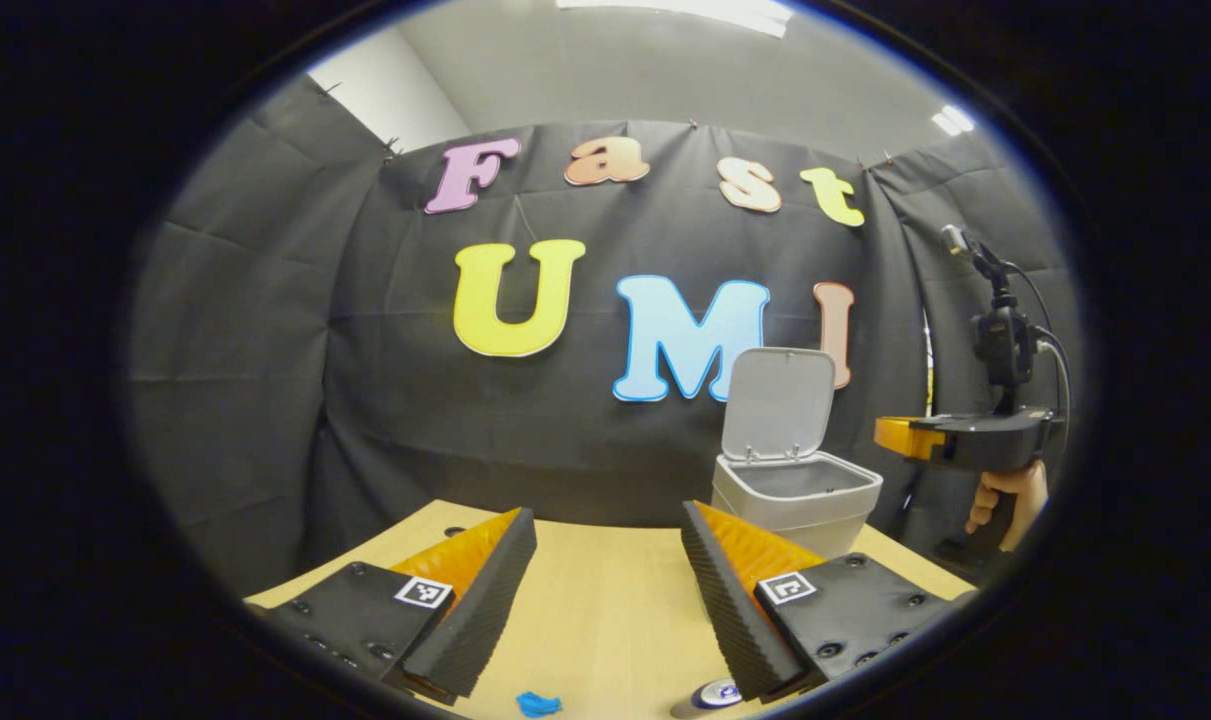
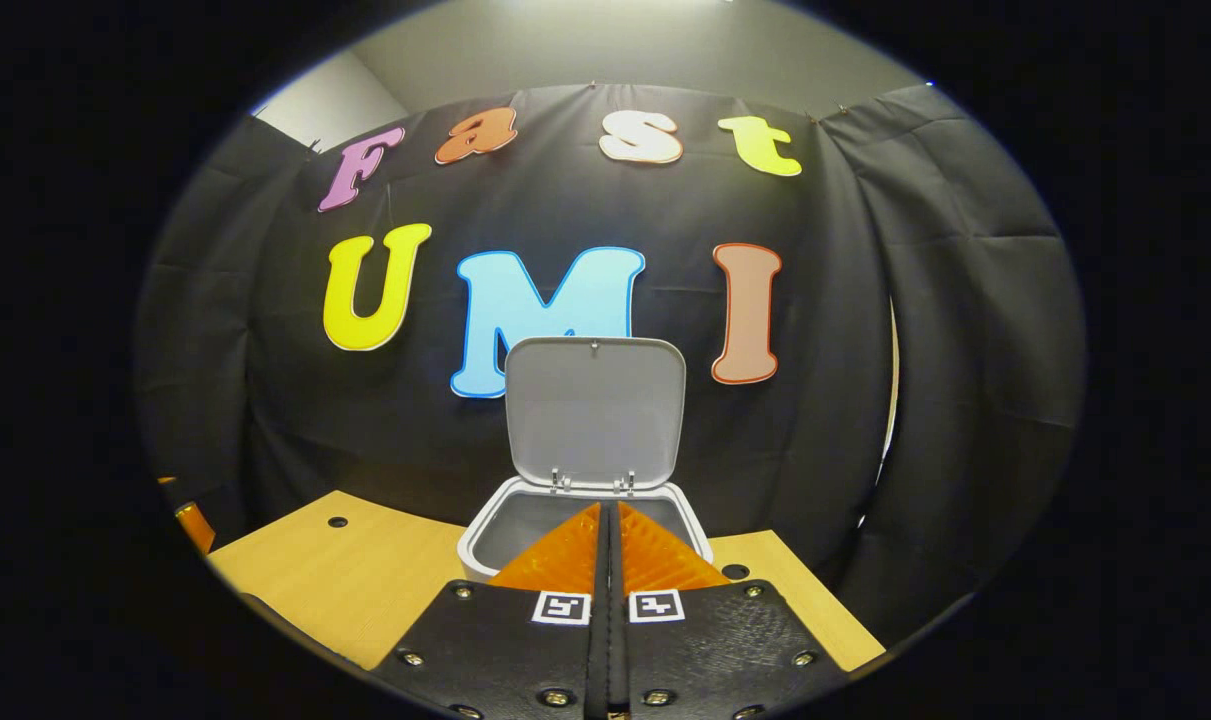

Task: Press the lid of the desktop garbage bin to open it, pick up the crumpled paper on the desktop and throw it into the bin, then pick up the pop can on the desktop and drop it into the bin, and finally close the garbage bin lid.

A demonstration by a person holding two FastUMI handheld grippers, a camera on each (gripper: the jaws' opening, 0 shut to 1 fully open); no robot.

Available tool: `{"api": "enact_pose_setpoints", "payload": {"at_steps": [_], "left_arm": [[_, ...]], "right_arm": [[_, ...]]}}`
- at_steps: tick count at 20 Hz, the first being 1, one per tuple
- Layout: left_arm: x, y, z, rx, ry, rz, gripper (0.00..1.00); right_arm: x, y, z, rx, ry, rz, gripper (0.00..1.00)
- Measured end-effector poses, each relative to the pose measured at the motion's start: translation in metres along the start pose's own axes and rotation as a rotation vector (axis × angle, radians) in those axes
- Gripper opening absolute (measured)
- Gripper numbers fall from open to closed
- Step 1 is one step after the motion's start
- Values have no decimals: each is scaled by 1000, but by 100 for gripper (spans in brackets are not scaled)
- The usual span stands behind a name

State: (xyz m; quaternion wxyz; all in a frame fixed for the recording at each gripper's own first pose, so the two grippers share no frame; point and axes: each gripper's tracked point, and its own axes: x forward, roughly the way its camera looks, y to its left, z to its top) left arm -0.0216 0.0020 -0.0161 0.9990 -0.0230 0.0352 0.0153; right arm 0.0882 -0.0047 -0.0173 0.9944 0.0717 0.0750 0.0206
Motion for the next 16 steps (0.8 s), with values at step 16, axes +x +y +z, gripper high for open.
{"api": "enact_pose_setpoints", "payload": {"at_steps": [16], "left_arm": [[8, -4, -8, 13, 12, -3, 95]], "right_arm": [[-38, 6, 1, 2, -44, 12, 34]]}}
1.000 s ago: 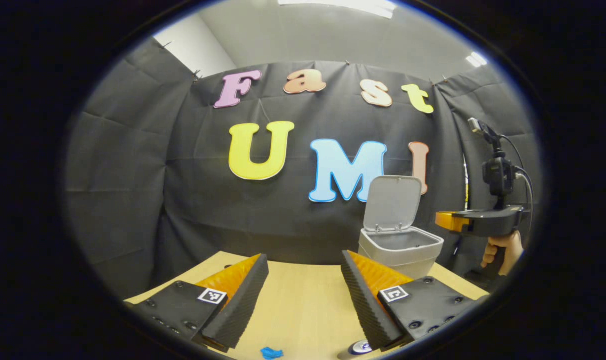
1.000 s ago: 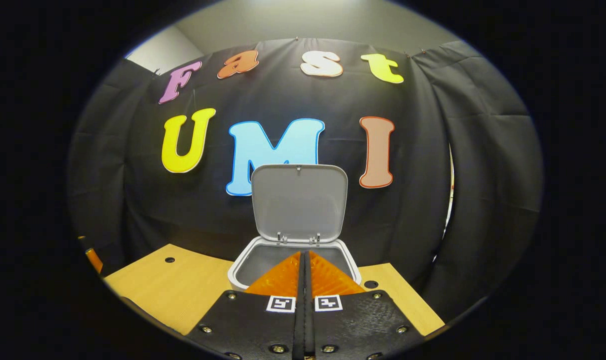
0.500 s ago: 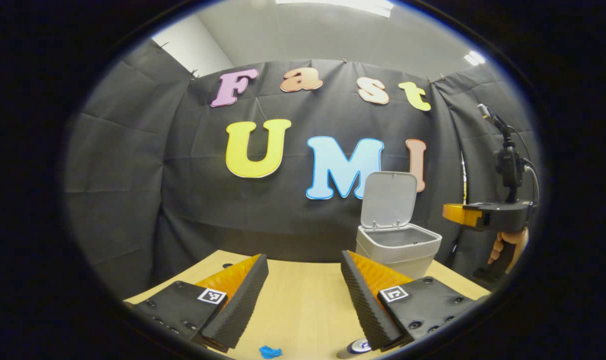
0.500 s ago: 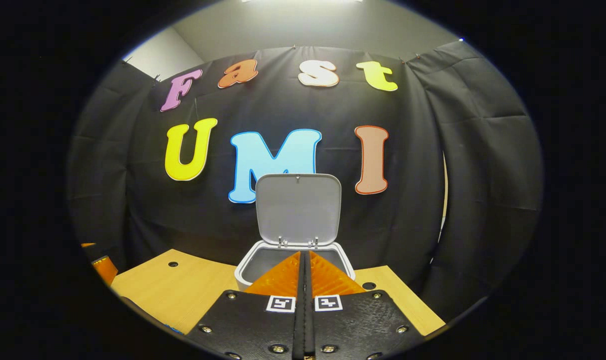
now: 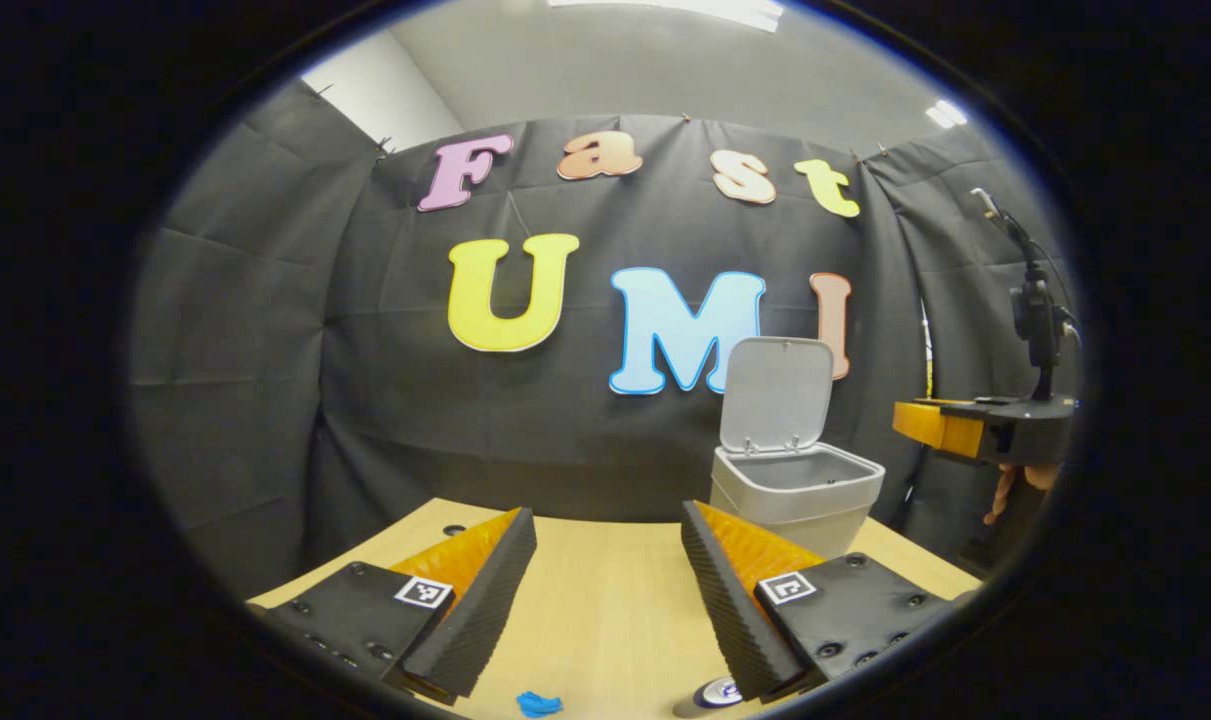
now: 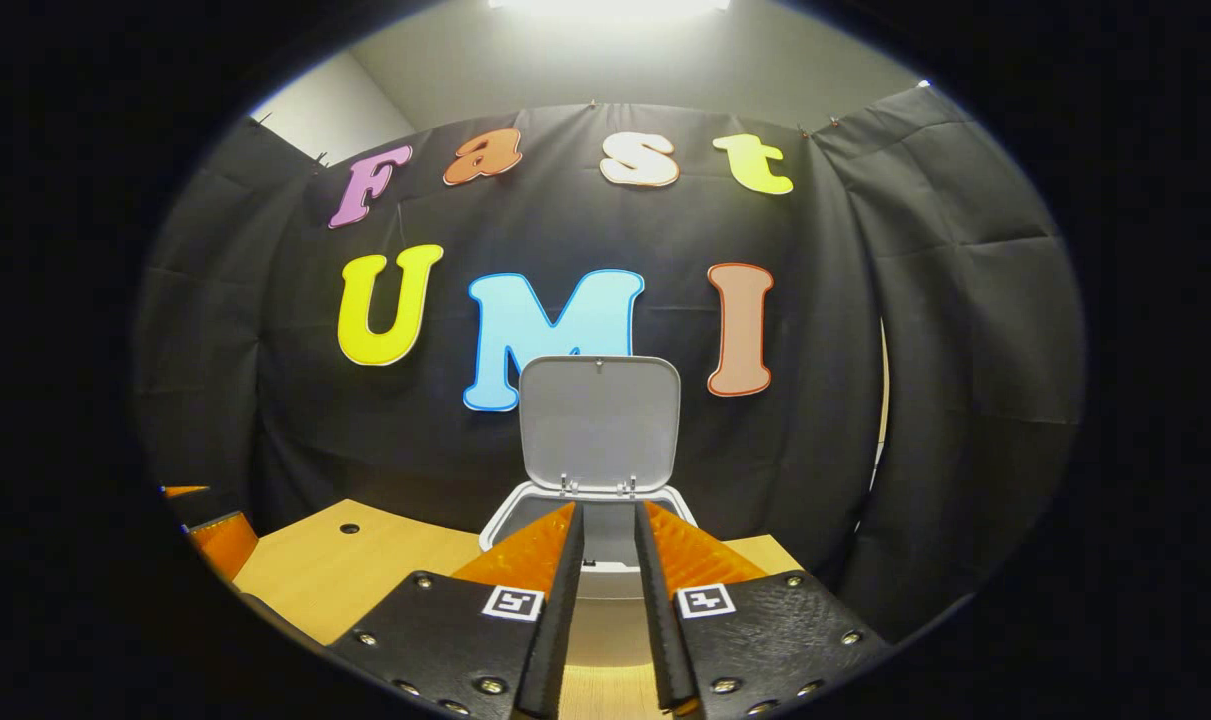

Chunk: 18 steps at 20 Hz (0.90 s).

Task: Press the lid of the desktop garbage bin to open it, pick up the crumpled paper on the desktop and throw it into the bin, then pick up the pop can on the desktop and drop it into the bin, and finally close the garbage bin lid.

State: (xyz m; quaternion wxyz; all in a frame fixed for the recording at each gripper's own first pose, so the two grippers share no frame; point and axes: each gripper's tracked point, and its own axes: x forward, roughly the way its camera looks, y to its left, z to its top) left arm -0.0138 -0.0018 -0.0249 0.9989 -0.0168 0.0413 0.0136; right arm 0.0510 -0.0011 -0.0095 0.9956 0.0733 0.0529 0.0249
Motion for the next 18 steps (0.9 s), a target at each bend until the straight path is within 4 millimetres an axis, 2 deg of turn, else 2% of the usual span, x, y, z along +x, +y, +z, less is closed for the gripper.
{"api": "enact_pose_setpoints", "payload": {"at_steps": [1, 3, 6, 8, 9, 12, 13, 18], "left_arm": [[0, 0, -1, -1, 2, 1, 95], [-1, 1, -2, -1, 4, 4, 95], [0, 3, -2, 4, 6, 10, 95], [-1, 5, -4, 10, 10, 10, 95], [-1, 4, -6, 13, 13, 9, 95], [-2, 2, -10, 18, 20, 5, 95], [-2, 1, -11, 17, 23, 4, 95], [-5, 2, -18, 13, 33, 8, 96]], "right_arm": [[-1, 2, -1, 0, -1, 4, 35], [-6, 4, -1, 2, -4, 13, 46], [-13, 8, -1, 11, -12, 20, 50], [-17, 9, -3, 9, -8, 18, 58], [-19, 9, -4, 7, -6, 18, 65], [-25, 10, -6, 9, -7, 15, 69], [-26, 10, -7, 12, -9, 13, 77], [-36, 12, -10, -2, -13, 20, 84]]}}
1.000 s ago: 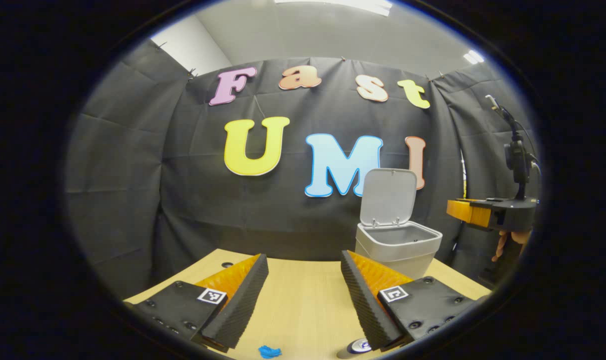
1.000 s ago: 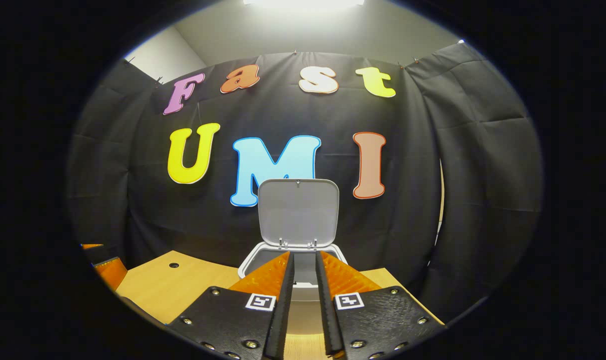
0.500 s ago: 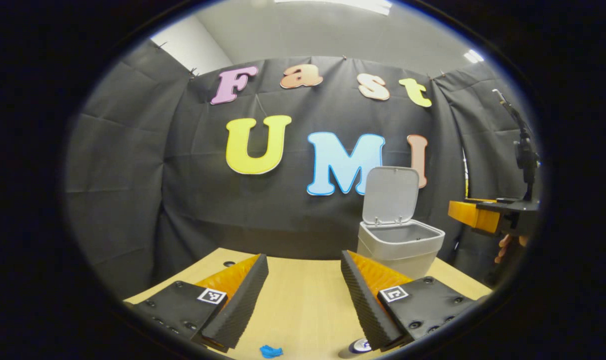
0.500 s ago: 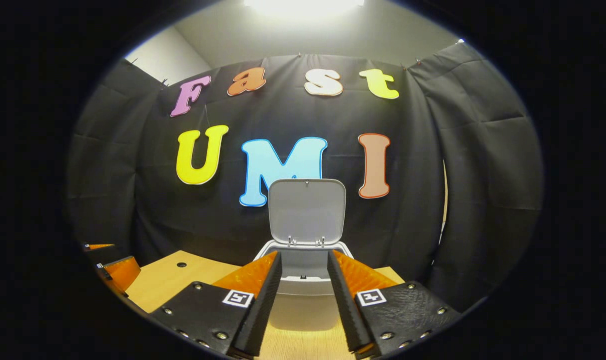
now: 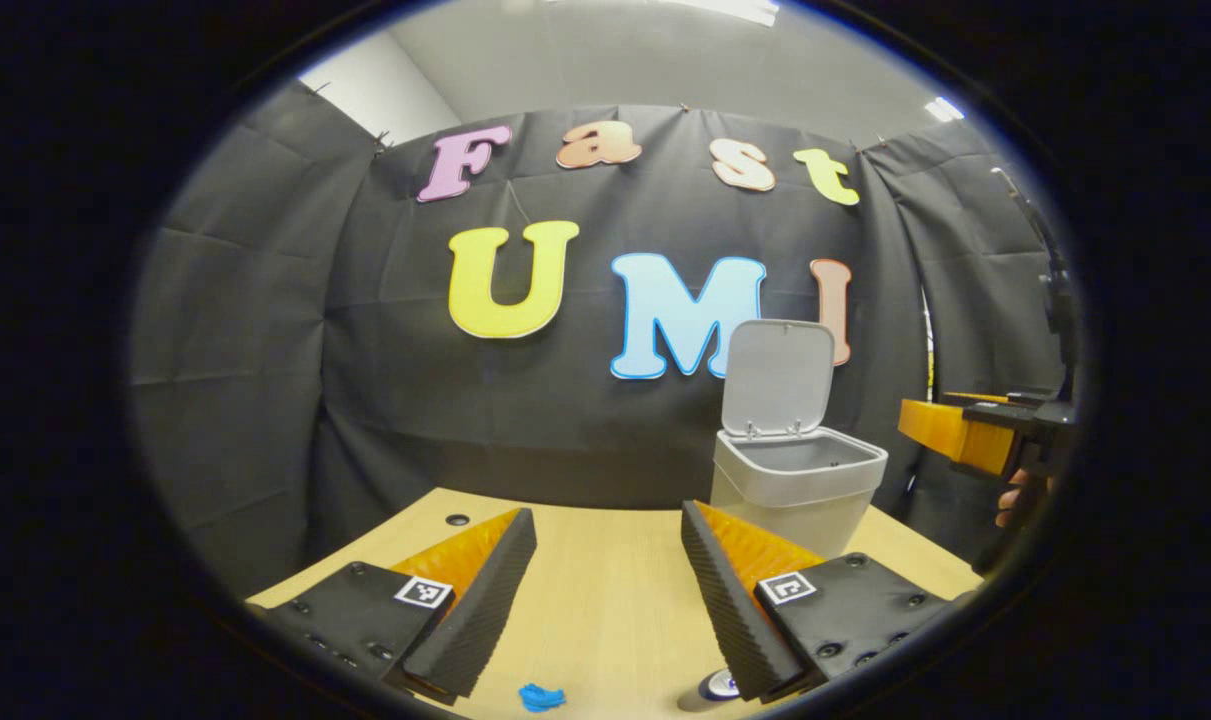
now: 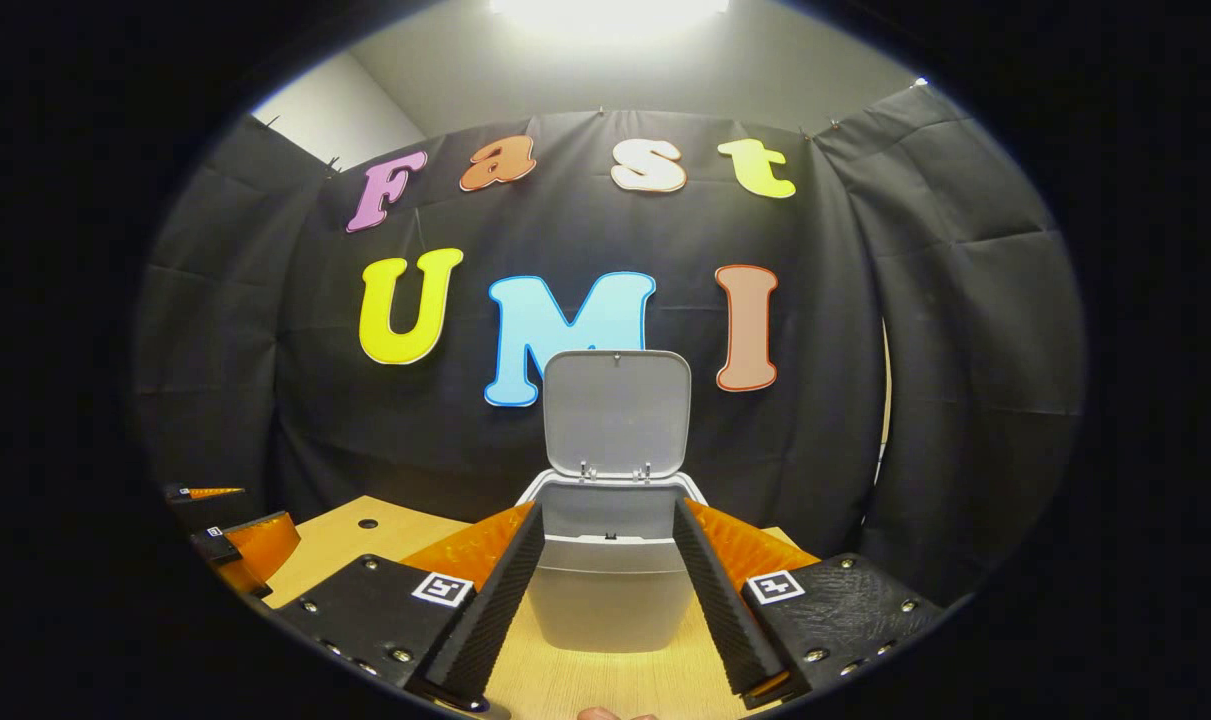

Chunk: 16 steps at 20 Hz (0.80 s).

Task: Press the lid of the desktop garbage bin to open it, pick up the crumpled paper on the desktop and throw it into the bin, then pick up the pop can on the desktop and drop it into the bin, and finally close the garbage bin lid.

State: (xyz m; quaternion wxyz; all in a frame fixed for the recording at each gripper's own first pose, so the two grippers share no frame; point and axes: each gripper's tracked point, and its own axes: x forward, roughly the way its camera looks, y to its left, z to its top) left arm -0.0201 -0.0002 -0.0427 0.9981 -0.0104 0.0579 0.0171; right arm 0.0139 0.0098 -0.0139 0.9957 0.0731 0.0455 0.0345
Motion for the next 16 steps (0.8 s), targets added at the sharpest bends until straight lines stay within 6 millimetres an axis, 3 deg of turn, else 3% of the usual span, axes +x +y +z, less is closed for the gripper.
{"api": "enact_pose_setpoints", "payload": {"at_steps": [2, 3, 10, 12, 16], "left_arm": [[0, 3, -3, 7, 5, 8, 95], [-1, 4, -4, 9, 7, 12, 95], [-2, 12, -19, 21, 37, 7, 96], [0, 18, -32, 15, 62, 1, 96], [-3, 34, -77, 5, 157, 0, 96]], "right_arm": [[-4, 0, -2, -6, -5, -2, 86], [-5, 0, -2, -5, -7, -3, 93], [-12, 6, -12, -6, 16, -13, 94], [-16, 8, -14, -5, 19, -15, 94], [-24, 11, -25, -14, 39, -24, 94]]}}
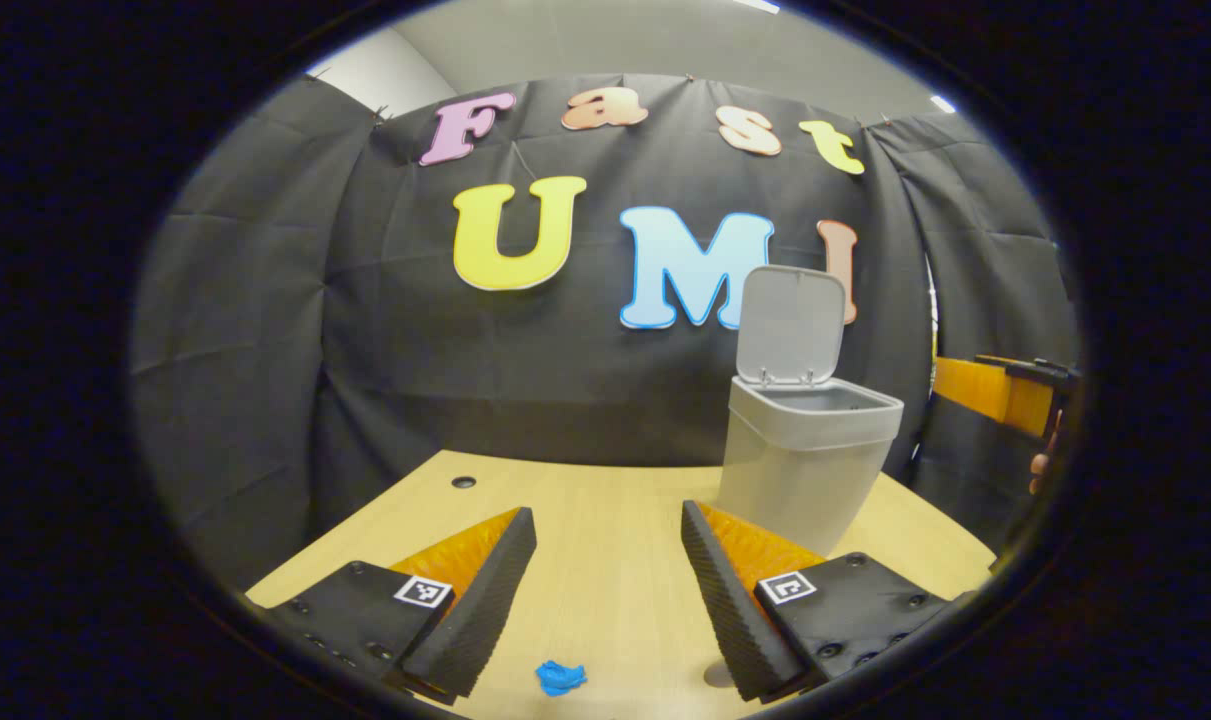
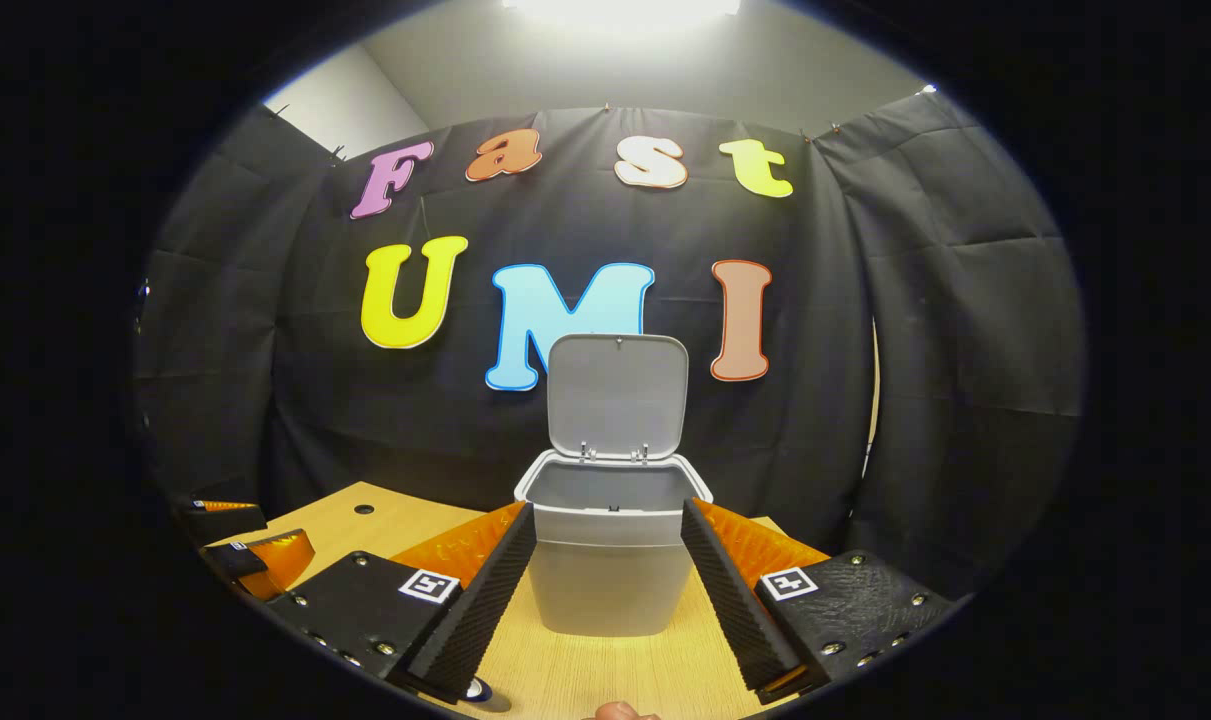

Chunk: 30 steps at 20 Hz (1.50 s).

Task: Press the lid of the desktop garbage bin to open it, pick up the crumpled paper on the desktop and throw it into the bin, then pick up the pop can on the desktop and drop it into the bin, and finally close the garbage bin lid.

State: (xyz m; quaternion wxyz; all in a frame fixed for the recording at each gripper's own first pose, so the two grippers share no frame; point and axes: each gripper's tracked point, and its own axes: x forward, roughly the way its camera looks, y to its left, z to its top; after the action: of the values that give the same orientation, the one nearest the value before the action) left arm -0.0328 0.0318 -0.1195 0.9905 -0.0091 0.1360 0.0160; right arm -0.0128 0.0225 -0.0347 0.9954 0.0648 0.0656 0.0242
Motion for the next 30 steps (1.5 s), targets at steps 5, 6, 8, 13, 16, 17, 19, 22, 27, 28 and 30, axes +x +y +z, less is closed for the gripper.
{"api": "enact_pose_setpoints", "payload": {"at_steps": [5, 6, 8, 13, 16, 17, 19, 22, 27, 28, 30], "left_arm": [[3, 12, -61, 12, 111, -2, 96], [5, 14, -73, 6, 134, -3, 96], [8, 17, -100, -3, 184, -11, 96], [13, 22, -162, 60, 317, -48, 96], [12, 31, -189, 72, 379, -56, 96], [12, 35, -196, 75, 397, -55, 96], [11, 39, -213, 91, 440, -56, 96], [11, 44, -233, 117, 489, -65, 98], [16, 44, -256, 140, 538, -63, 97], [17, 44, -259, 139, 549, -62, 98], [18, 45, -265, 143, 562, -59, 99]], "right_arm": [[-10, 5, -11, 0, 32, 1, 94], [-11, 5, -11, -2, 34, -3, 94], [-13, 8, -12, 0, 37, -9, 94], [-15, 14, -22, -32, 67, -38, 94], [-18, 19, -27, -22, 86, -49, 94], [-19, 20, -28, -25, 90, -51, 94], [-20, 19, -31, -33, 100, -61, 94], [-21, 20, -36, -29, 119, -64, 94], [-20, 18, -38, -27, 127, -63, 94], [-19, 17, -39, -24, 131, -62, 94], [-18, 16, -40, -16, 134, -58, 94]]}}
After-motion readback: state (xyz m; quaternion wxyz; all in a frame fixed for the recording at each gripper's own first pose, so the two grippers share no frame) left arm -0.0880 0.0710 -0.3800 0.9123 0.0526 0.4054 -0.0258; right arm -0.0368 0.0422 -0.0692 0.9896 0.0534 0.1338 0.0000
